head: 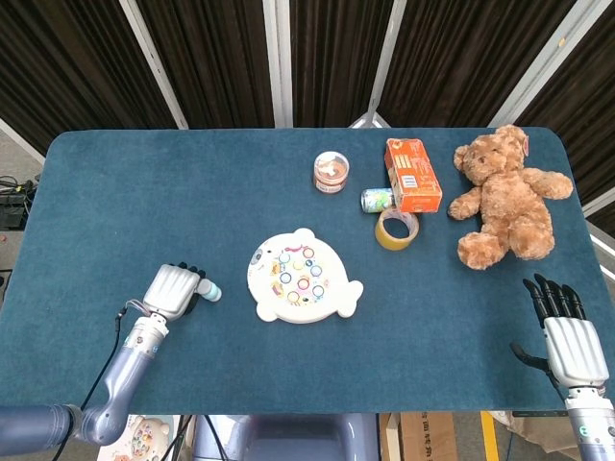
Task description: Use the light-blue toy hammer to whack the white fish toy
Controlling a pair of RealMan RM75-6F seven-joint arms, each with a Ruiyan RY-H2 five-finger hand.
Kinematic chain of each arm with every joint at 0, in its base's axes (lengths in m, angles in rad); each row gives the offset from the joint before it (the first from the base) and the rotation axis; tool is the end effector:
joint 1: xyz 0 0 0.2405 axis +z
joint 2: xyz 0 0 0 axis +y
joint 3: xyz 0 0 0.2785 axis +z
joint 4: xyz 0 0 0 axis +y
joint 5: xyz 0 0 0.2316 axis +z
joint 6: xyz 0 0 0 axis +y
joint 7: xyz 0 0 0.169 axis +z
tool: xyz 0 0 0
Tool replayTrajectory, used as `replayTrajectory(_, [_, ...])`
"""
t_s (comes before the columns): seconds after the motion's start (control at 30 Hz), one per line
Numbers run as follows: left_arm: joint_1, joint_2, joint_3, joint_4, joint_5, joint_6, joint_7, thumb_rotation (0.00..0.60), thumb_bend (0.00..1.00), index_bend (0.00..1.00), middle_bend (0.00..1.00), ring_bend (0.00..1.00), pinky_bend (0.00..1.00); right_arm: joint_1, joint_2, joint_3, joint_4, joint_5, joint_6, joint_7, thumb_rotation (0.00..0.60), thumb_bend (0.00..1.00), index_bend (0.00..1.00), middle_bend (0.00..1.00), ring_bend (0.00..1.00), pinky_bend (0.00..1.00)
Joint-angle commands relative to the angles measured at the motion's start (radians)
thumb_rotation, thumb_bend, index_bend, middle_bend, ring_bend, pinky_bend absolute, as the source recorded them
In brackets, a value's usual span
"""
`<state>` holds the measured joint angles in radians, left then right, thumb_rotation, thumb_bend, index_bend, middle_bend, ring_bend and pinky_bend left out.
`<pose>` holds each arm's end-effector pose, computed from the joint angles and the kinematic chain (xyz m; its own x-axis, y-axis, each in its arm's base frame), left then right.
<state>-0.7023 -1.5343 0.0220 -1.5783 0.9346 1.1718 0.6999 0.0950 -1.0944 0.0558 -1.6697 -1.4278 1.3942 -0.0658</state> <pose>-0.2130 0.3357 -0.0465 0.6874 0.2529 0.6808 0.7248 -0.2987 -0.6209 -0.3428 -0.2125 0.1426 0.4136 -0.0890 0.9061 -0.9073 0.0428 0.4184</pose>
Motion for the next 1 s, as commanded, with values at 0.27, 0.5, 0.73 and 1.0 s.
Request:
replayTrajectory(0.27, [0.016,0.001,-0.008,0.013,-0.007,-0.010,0.013,0.600,0.31,0.40,0.32,0.30,0.43,0.000,-0.001,0.000,0.000,0.001,0.000,0.000,0.600,0.23,0.00,0.00,0.00,0.00])
replayTrajectory(0.5, [0.027,0.006,-0.019,0.012,0.006,-0.006,0.011,0.600,0.21,0.29,0.22,0.21,0.35,-0.001,-0.002,0.000,-0.001,0.000,0.001,-0.001,0.600,0.23,0.00,0.00,0.00,0.00])
replayTrajectory(0.73, [0.041,0.024,-0.034,-0.003,0.036,0.011,-0.008,0.600,0.15,0.13,0.09,0.10,0.25,-0.001,-0.001,0.000,-0.001,0.002,-0.001,0.000,0.600,0.23,0.00,0.00,0.00,0.00])
replayTrajectory(1.0, [0.077,0.119,-0.047,-0.099,0.111,0.061,-0.068,0.600,0.13,0.07,0.03,0.06,0.19,-0.001,0.001,-0.001,0.001,-0.003,0.002,0.001,0.600,0.23,0.00,0.00,0.00,0.00])
